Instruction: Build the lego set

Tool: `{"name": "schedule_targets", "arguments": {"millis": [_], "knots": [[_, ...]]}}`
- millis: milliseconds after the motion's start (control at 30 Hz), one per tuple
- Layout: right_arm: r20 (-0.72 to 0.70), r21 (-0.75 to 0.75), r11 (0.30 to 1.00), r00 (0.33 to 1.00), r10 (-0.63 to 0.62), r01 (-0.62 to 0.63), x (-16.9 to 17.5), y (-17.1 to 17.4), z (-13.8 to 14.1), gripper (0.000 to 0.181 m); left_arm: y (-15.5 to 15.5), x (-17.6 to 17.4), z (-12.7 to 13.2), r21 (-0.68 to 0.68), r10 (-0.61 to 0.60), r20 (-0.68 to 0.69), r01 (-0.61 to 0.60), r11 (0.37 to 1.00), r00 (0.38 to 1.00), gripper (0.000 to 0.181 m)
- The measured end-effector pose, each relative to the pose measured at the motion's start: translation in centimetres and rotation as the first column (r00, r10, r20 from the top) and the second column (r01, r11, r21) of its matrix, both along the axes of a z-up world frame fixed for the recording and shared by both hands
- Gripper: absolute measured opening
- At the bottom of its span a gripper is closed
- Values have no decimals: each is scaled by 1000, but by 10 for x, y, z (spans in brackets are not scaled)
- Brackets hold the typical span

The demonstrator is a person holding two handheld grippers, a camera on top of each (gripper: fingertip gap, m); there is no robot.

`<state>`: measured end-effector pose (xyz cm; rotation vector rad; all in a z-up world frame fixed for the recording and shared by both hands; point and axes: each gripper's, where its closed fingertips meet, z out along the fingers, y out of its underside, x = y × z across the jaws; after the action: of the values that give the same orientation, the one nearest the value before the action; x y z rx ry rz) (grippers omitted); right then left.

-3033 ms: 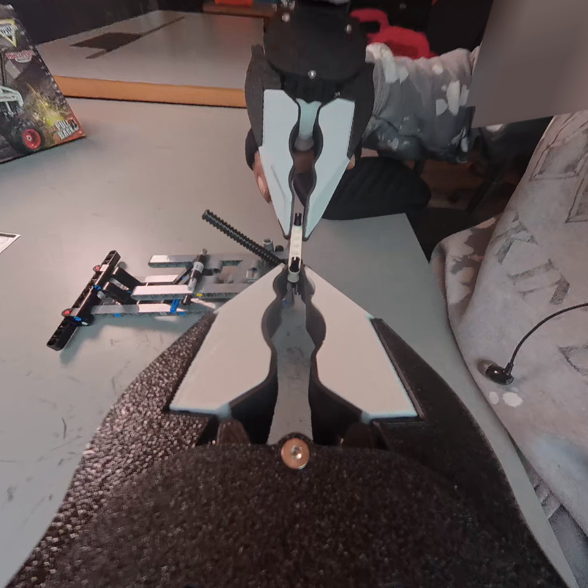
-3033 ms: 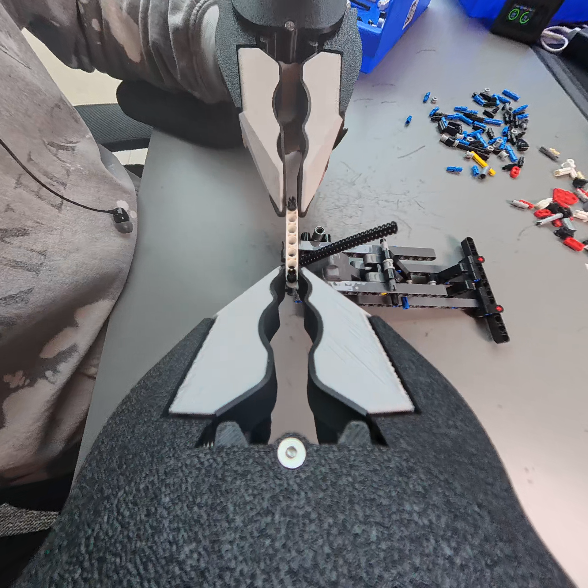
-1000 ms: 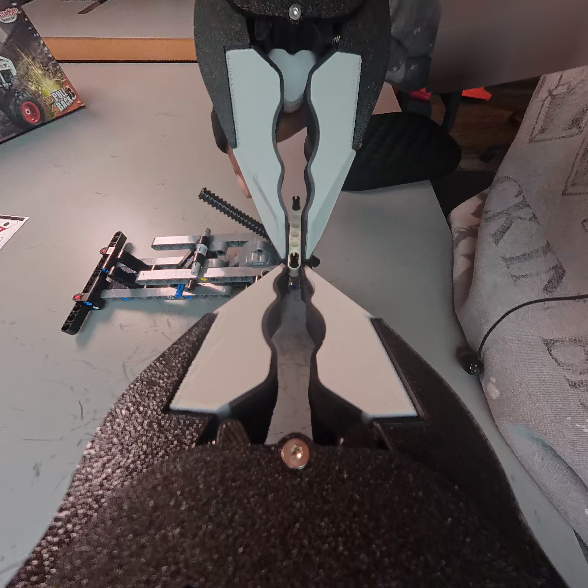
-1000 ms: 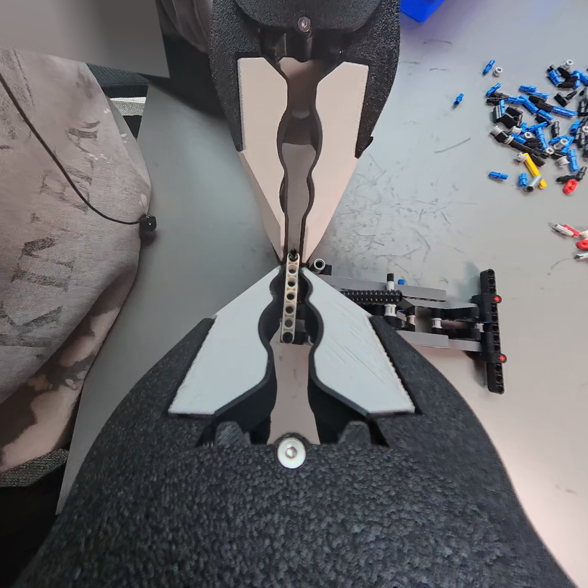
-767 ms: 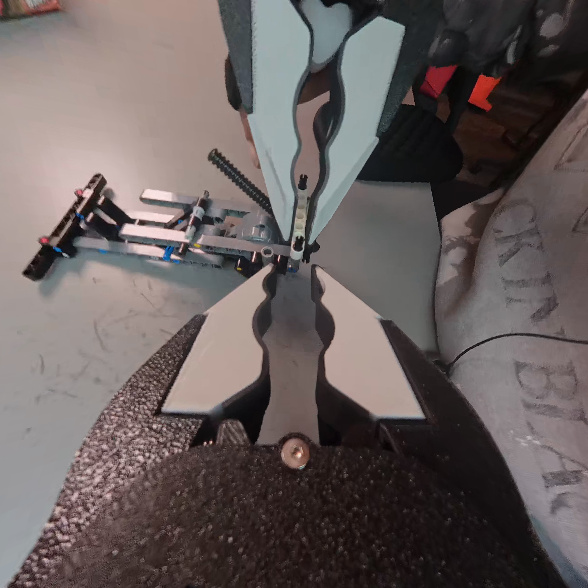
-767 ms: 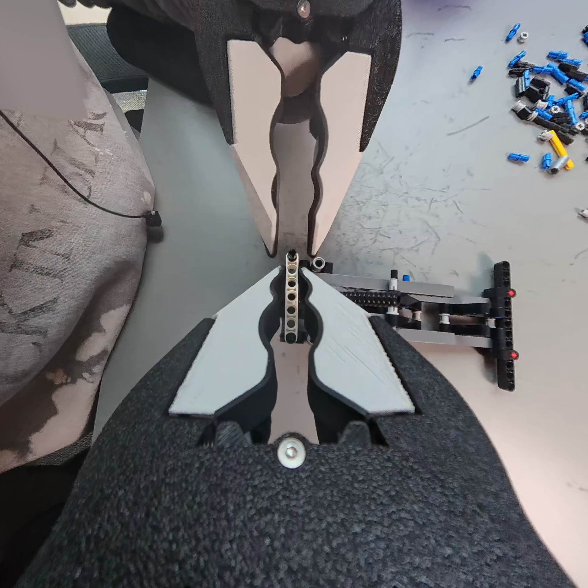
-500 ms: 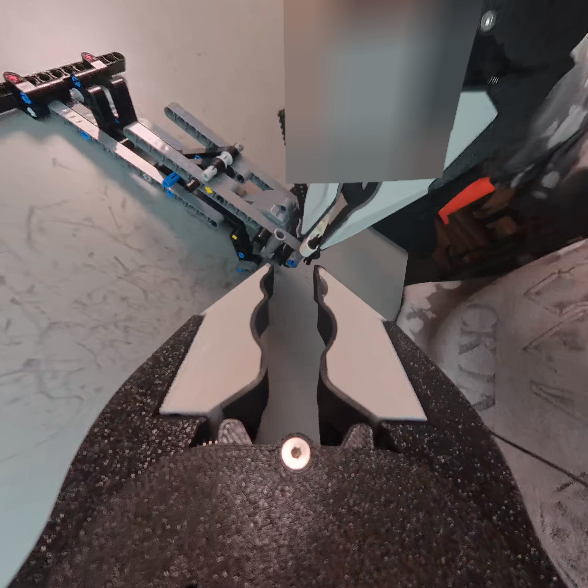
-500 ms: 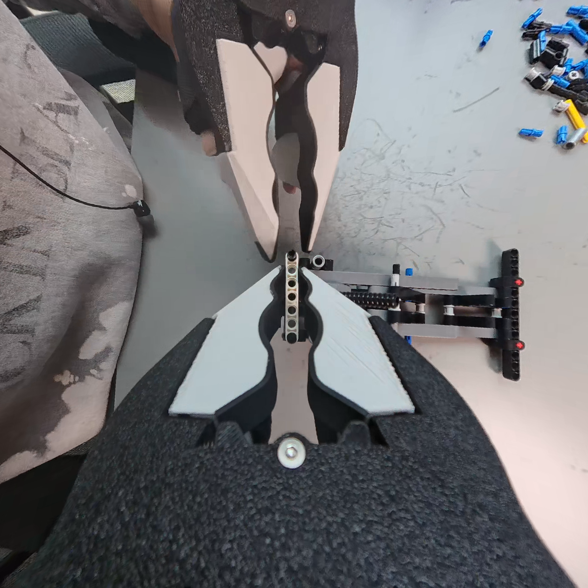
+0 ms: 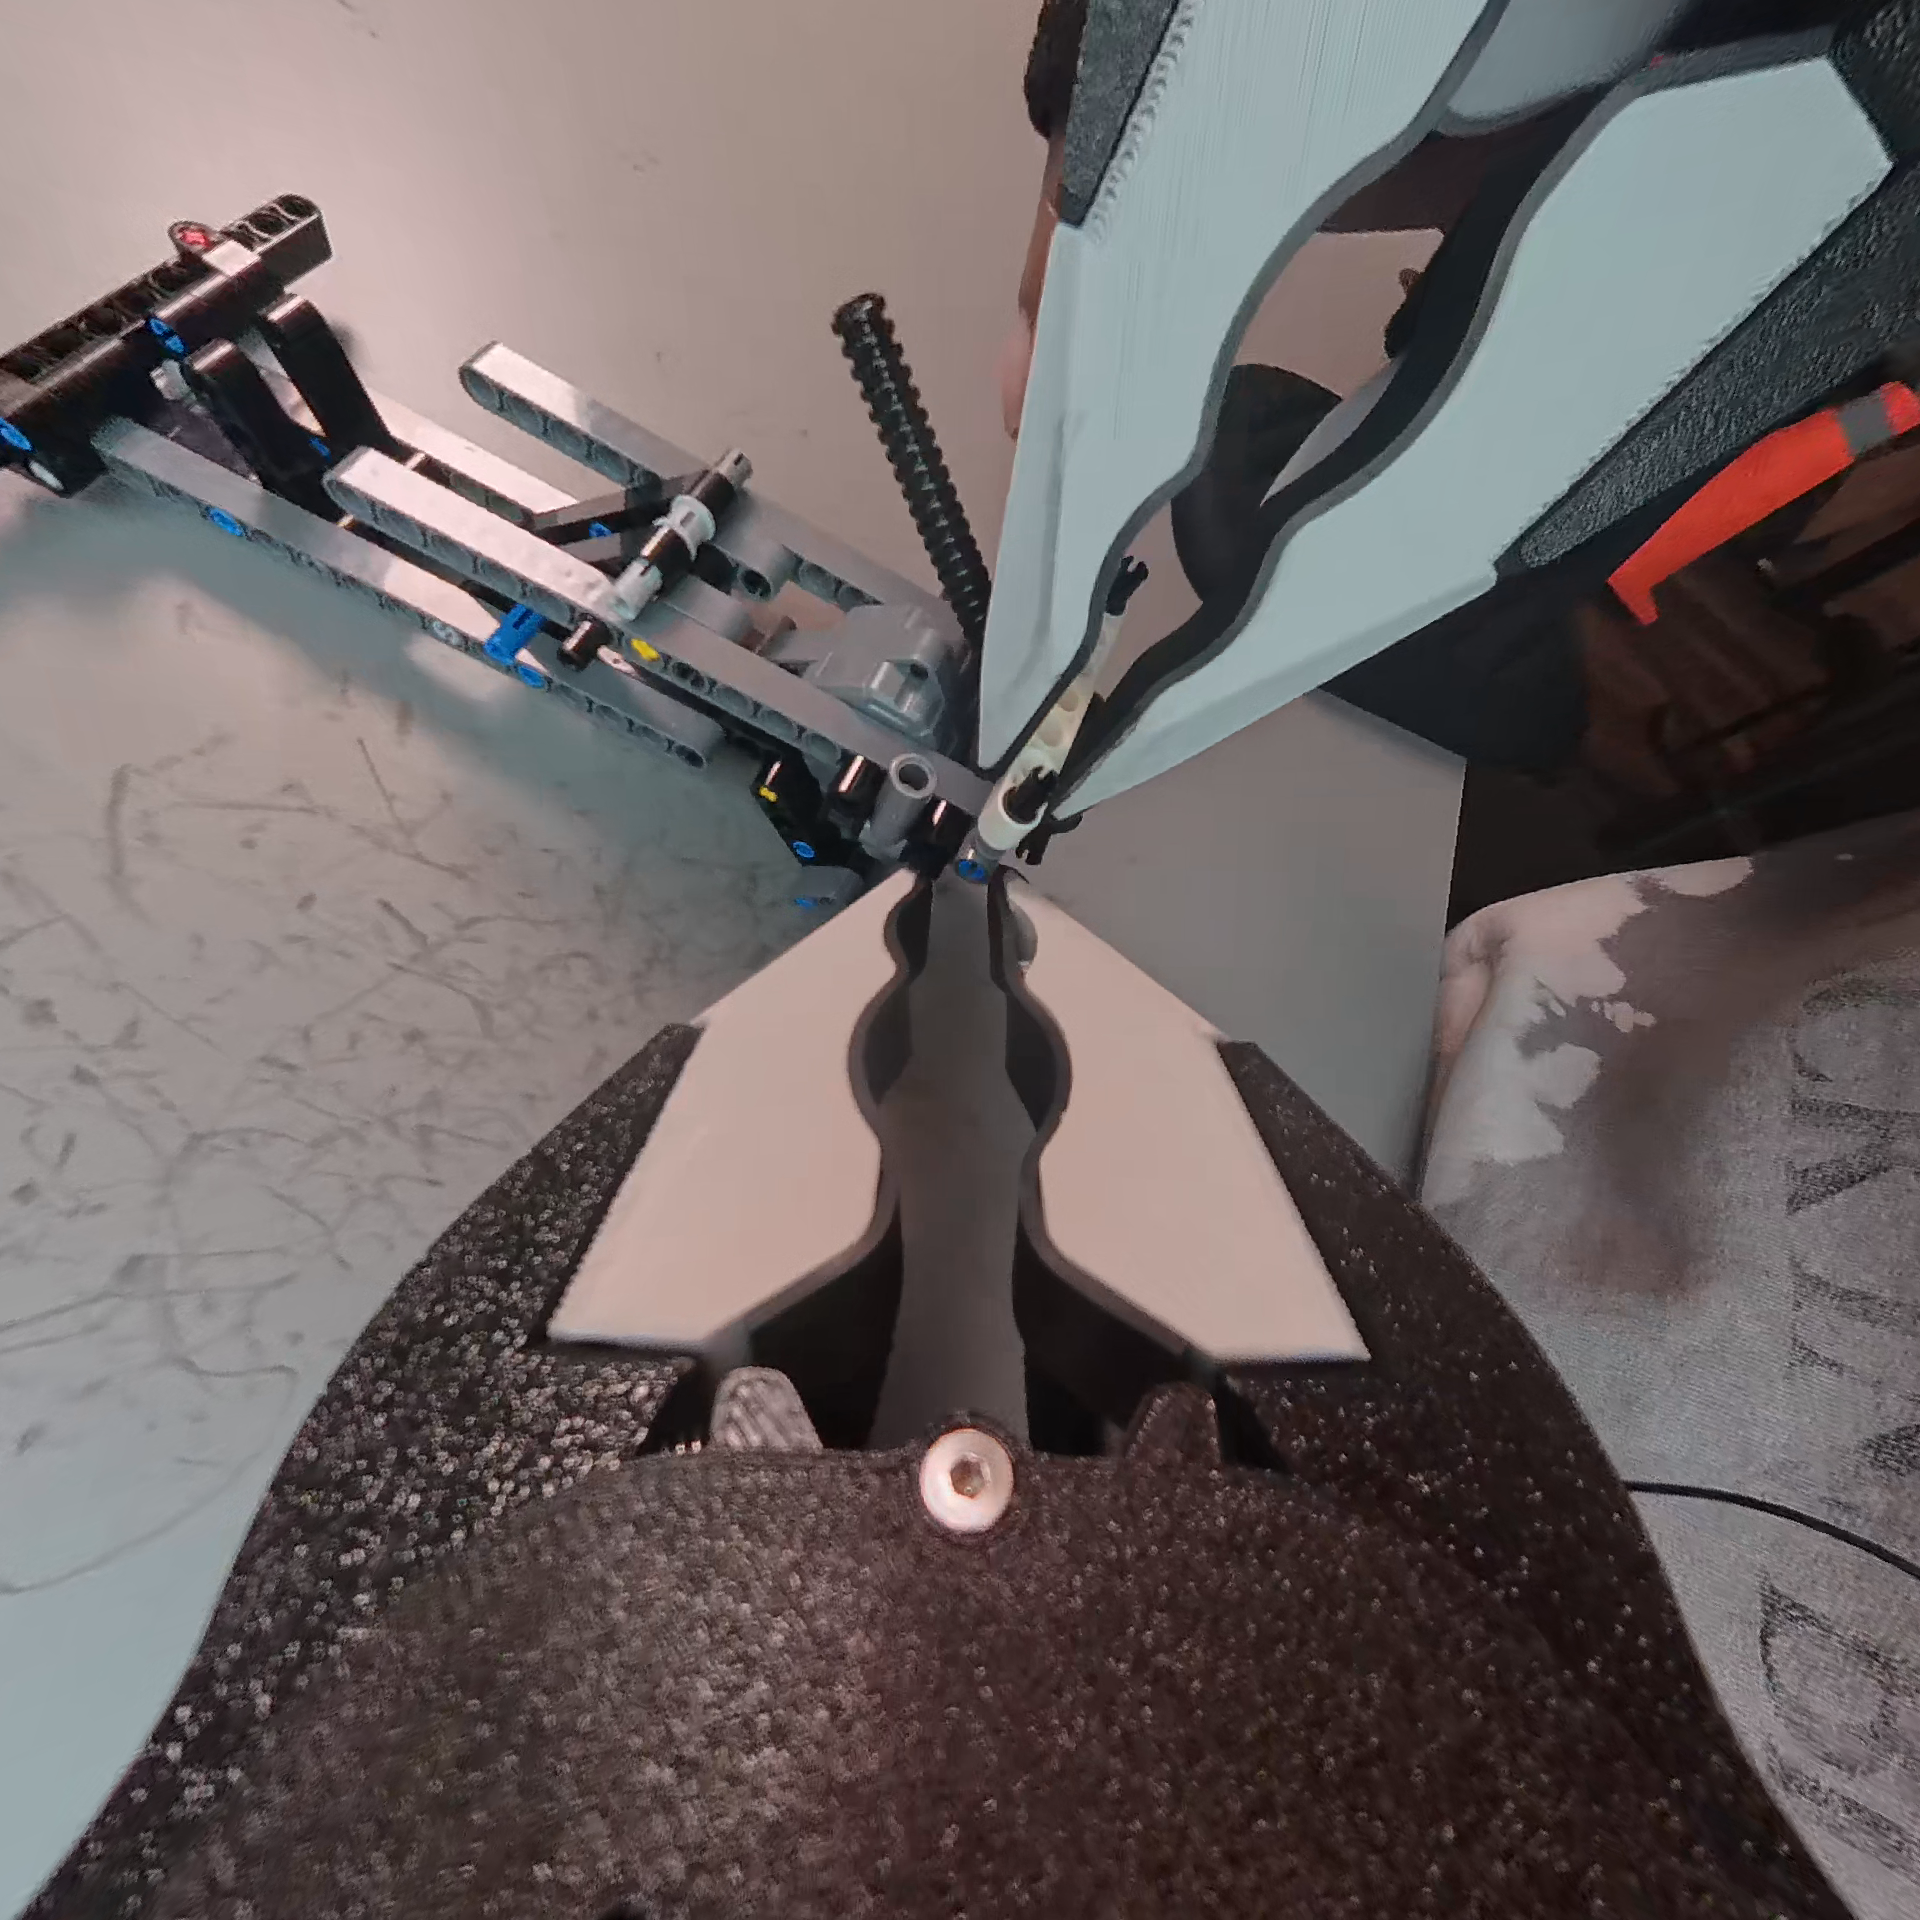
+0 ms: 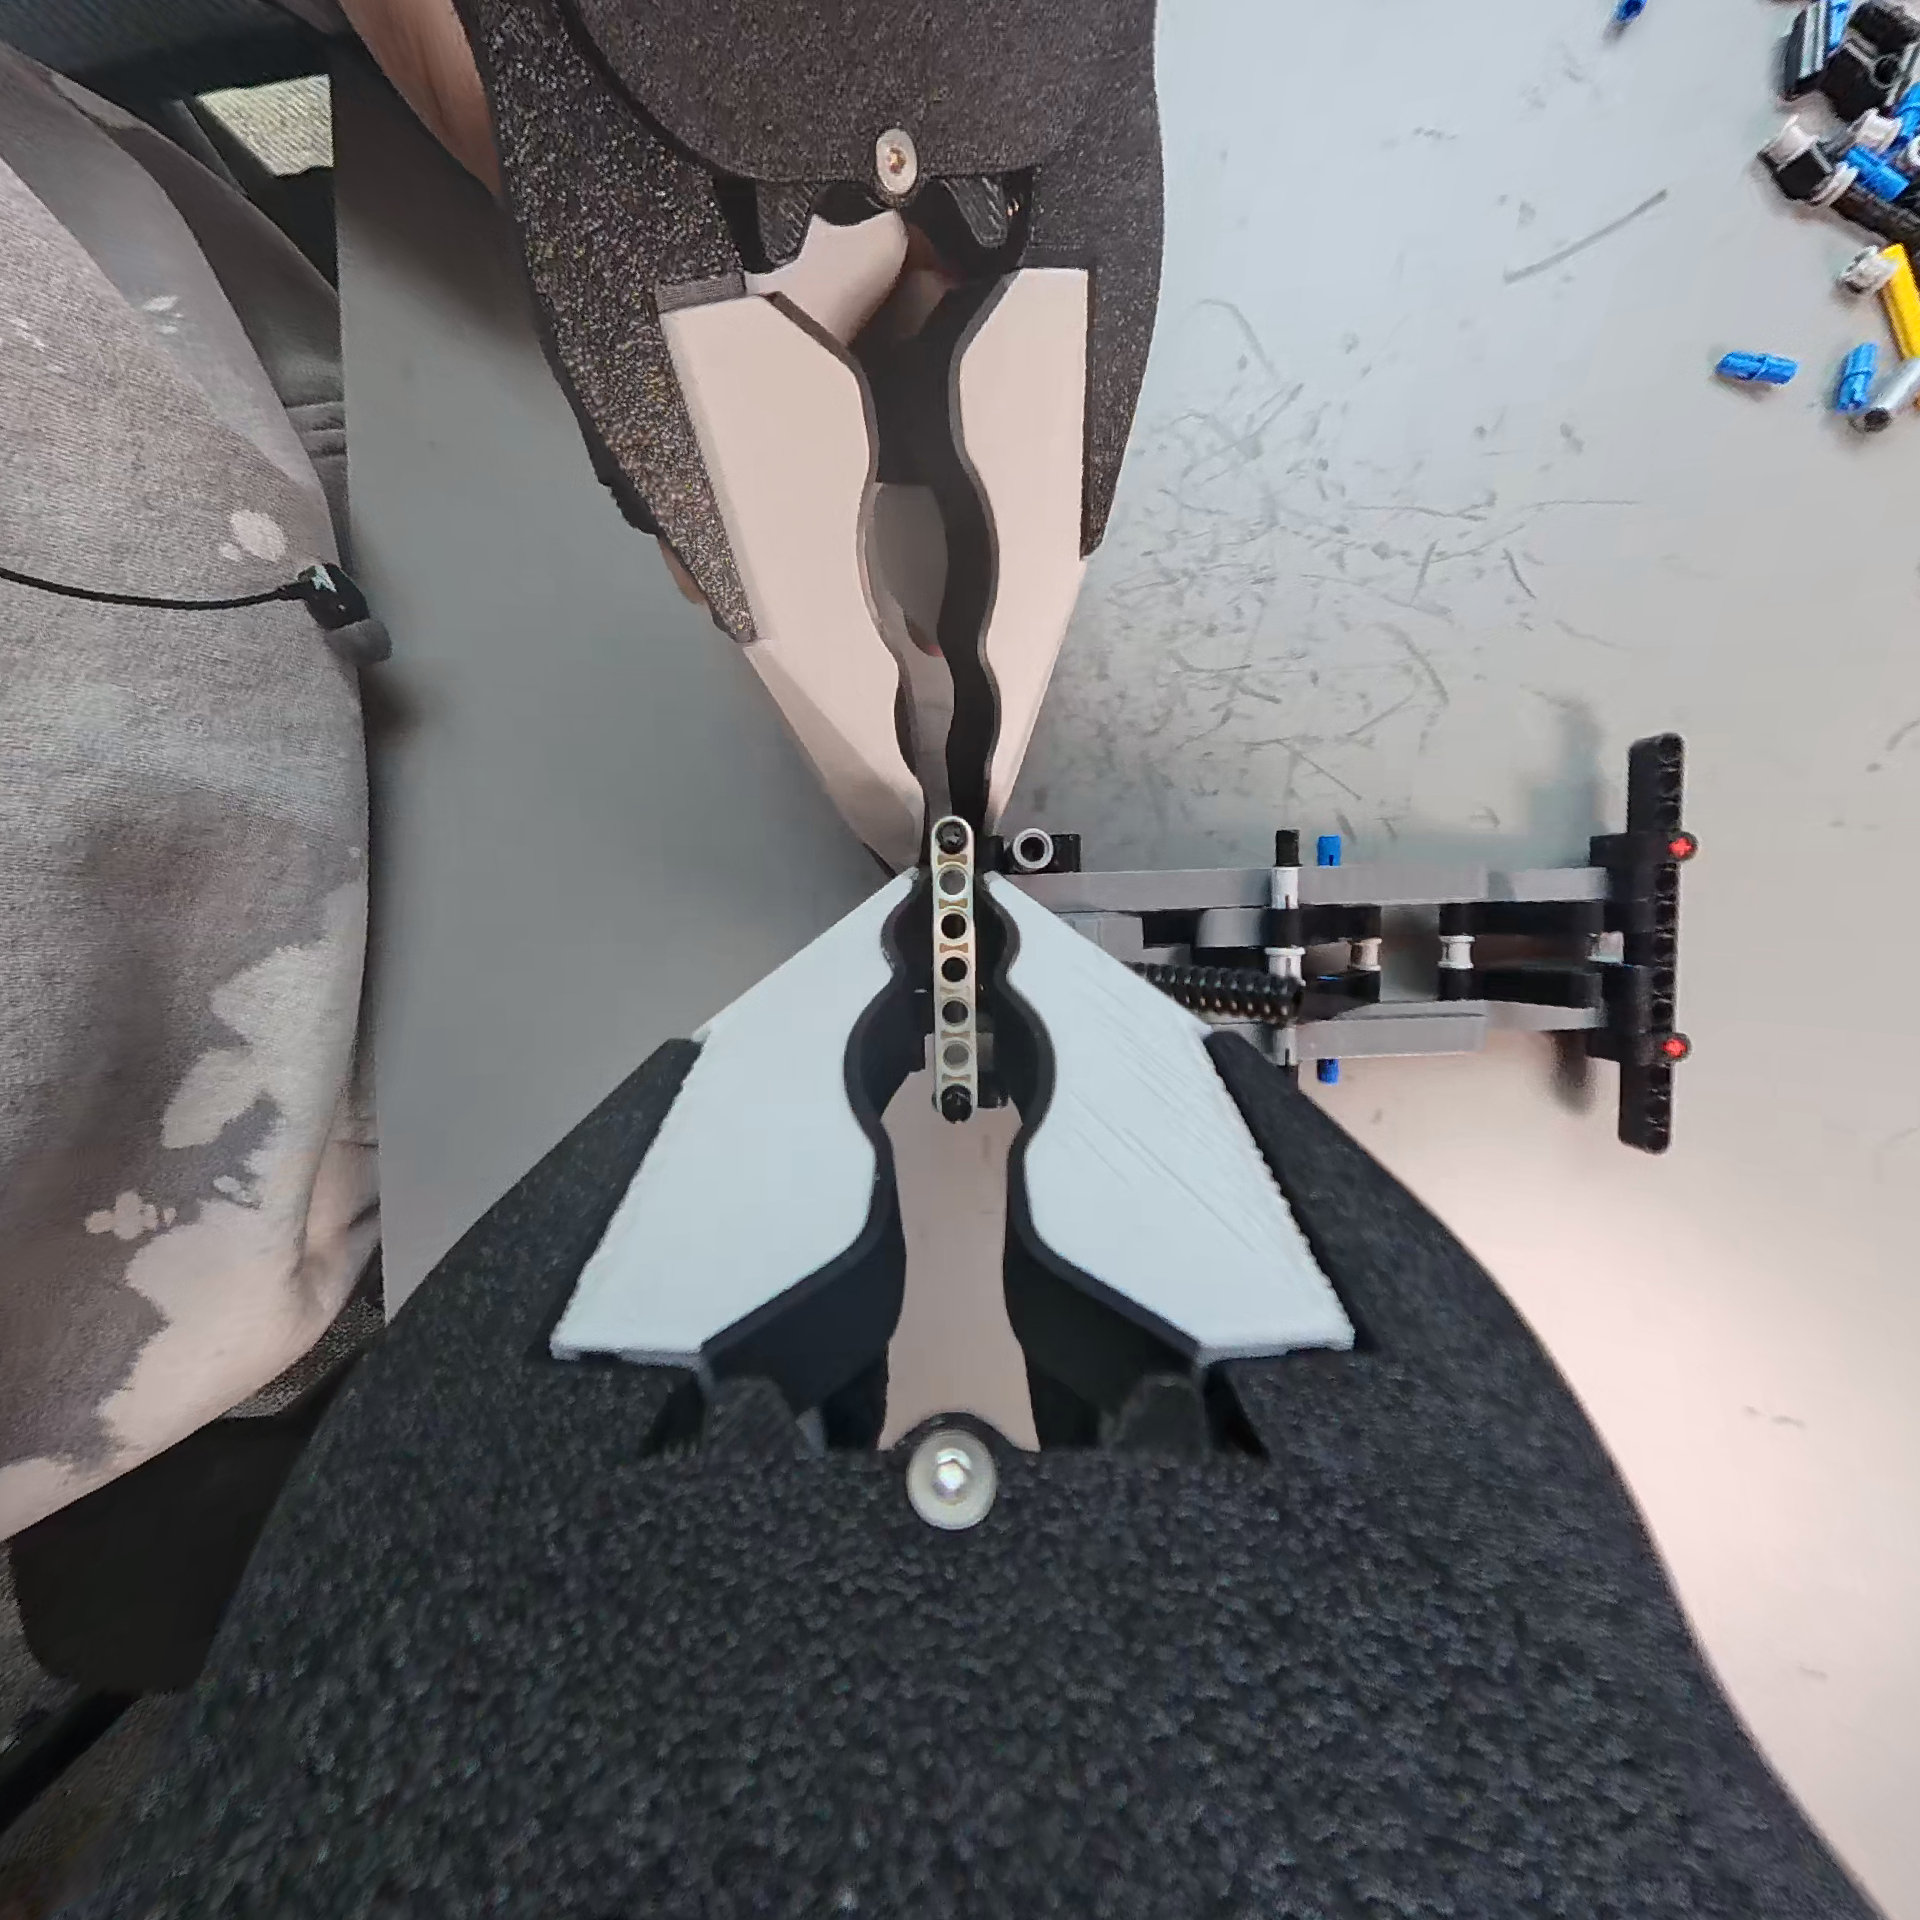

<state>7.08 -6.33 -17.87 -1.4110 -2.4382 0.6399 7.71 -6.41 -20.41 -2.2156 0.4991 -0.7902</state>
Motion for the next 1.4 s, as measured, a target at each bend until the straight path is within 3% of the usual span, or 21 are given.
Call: {"name": "schedule_targets", "arguments": {"millis": [300, 1400], "knots": [[89, 61, 997, 995, 36, -41, 6, 4, 0, 7, 3, 2, 0, 22, -2, -5, 3, 1000, 1000, 10], [174, 145, 988, 984, 24, -49, 7, 7, -1, 7, 7, 3, 0, -13, 15, 2, -15, 1000, 1000, 8]]}}
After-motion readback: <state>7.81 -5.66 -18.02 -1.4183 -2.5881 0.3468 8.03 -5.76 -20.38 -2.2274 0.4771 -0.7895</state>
